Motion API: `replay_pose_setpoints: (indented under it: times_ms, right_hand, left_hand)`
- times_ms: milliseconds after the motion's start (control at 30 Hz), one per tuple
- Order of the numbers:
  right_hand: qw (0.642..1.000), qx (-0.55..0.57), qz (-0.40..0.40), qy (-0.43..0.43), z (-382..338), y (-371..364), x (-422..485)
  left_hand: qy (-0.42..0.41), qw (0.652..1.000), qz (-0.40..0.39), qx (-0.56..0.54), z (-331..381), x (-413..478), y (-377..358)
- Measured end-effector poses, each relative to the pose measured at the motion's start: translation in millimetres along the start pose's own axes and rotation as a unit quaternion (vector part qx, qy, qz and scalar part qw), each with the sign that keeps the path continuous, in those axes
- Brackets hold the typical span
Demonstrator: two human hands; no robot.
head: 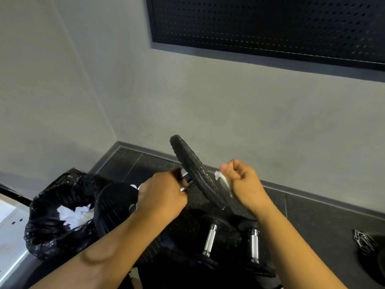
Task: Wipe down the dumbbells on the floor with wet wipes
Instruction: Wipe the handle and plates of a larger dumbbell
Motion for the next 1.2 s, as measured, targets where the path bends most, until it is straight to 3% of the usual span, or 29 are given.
replay_pose_setpoints:
  times_ms: [133,200,267,333,433,733,867,967,1100,1200]
  right_hand:
    - [0.992,0.053,-0.003,0.115,-55.9,-5.0,-35.7]
    - [0.988,-0.036,0.001,0.148,-62.7,-17.9,-47.7]
    - [0.973,-0.149,0.064,0.166,-55.0,-22.5,-47.3]
    - [0.968,-0.15,0.135,0.148,-39.0,-19.4,-38.7]
    - [0.971,-0.101,0.183,0.112,-14.8,-13.7,-24.1]
    - [0.96,-0.198,0.196,0.011,8.9,-11.4,-4.2]
    - [0.954,-0.077,0.268,0.107,-6.2,-4.0,-29.1]
    - [0.941,-0.012,0.278,0.192,-32.2,-13.7,-49.3]
    - [0.937,-0.013,0.263,0.229,-50.5,-29.3,-49.9]
    - [0.93,-0.076,0.252,0.256,-50.7,-36.0,-49.3]
  left_hand:
    - [0.029,1.0,-0.008,-0.005,-7.2,7.1,-3.3]
    - [0.047,0.999,0.001,-0.019,-9.5,9.0,-2.5]
    - [0.061,0.997,0.0,-0.045,-10.8,9.7,-2.5]
    - [0.07,0.994,-0.01,-0.085,-12.4,9.1,-3.6]
    - [0.076,0.988,-0.015,-0.136,-15.4,7.2,-6.9]
    - [0.089,0.98,-0.018,-0.18,-20.0,11.4,-11.3]
    - [0.101,0.976,-0.002,-0.191,-23.9,17.0,-9.5]
    - [0.109,0.973,0.004,-0.202,-26.1,19.8,-8.9]
    - [0.112,0.971,0.005,-0.213,-26.4,20.9,-10.3]
    - [0.113,0.969,-0.003,-0.218,-27.9,20.8,-14.1]
Point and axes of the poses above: each hand's wrist, its own x-axis towards the middle knuckle, its own y-axis out of the back of the hand, z = x × y, the point moved 5 cm from there along x, towards the middle knuckle, and after that the axes turned 7 degrees about -z, right-handed, at the moved point
